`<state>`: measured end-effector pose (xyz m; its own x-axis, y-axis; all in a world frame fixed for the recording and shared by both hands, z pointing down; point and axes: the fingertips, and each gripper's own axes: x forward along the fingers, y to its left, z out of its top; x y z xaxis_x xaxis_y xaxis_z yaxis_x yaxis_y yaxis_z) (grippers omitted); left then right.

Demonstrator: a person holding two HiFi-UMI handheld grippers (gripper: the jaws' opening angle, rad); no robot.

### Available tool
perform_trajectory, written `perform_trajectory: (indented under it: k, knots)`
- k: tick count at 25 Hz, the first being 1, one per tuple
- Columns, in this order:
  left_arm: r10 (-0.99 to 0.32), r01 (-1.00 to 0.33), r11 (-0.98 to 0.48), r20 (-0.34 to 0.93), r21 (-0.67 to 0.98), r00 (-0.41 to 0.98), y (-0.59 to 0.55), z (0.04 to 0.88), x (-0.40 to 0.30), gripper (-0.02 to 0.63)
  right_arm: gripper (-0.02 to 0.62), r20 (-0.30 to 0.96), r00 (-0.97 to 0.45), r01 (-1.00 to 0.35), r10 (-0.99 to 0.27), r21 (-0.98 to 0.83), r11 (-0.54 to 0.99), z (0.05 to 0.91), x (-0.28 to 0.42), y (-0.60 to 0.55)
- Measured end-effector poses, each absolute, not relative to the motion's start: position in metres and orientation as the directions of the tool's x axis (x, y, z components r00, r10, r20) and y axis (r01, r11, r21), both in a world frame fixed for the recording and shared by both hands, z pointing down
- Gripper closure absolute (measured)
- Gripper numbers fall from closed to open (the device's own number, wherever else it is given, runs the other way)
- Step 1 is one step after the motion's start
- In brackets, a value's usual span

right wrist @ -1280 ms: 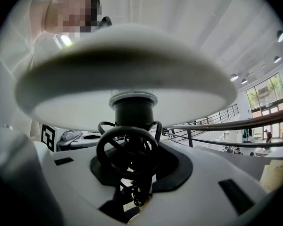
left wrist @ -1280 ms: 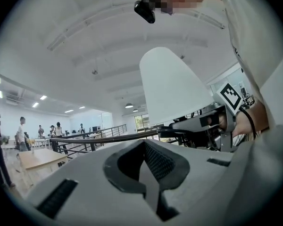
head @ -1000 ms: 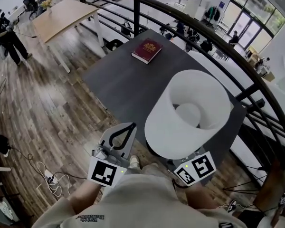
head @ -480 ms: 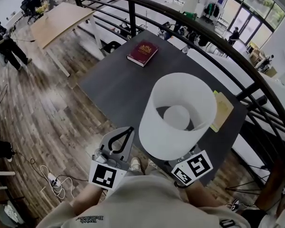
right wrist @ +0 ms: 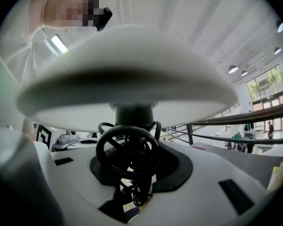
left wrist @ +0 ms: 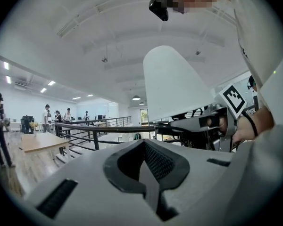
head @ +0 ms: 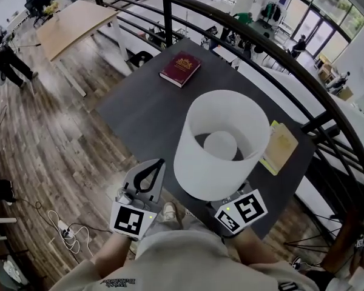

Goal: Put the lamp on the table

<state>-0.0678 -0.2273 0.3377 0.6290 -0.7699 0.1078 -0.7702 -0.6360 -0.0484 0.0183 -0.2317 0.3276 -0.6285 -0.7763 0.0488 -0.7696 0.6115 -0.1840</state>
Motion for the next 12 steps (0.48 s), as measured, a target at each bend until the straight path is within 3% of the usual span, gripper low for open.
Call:
perform_trajectory:
  k: [12]
  knots:
    - [-0.801,-0.798,-0.597,0.016,-0.081,0.598,-0.350,0.352,-0.071,0.600,0.477,-0.055,-0.565,-0.823,-0.824,-0.044,0.567,0.323,0.020,-0.370]
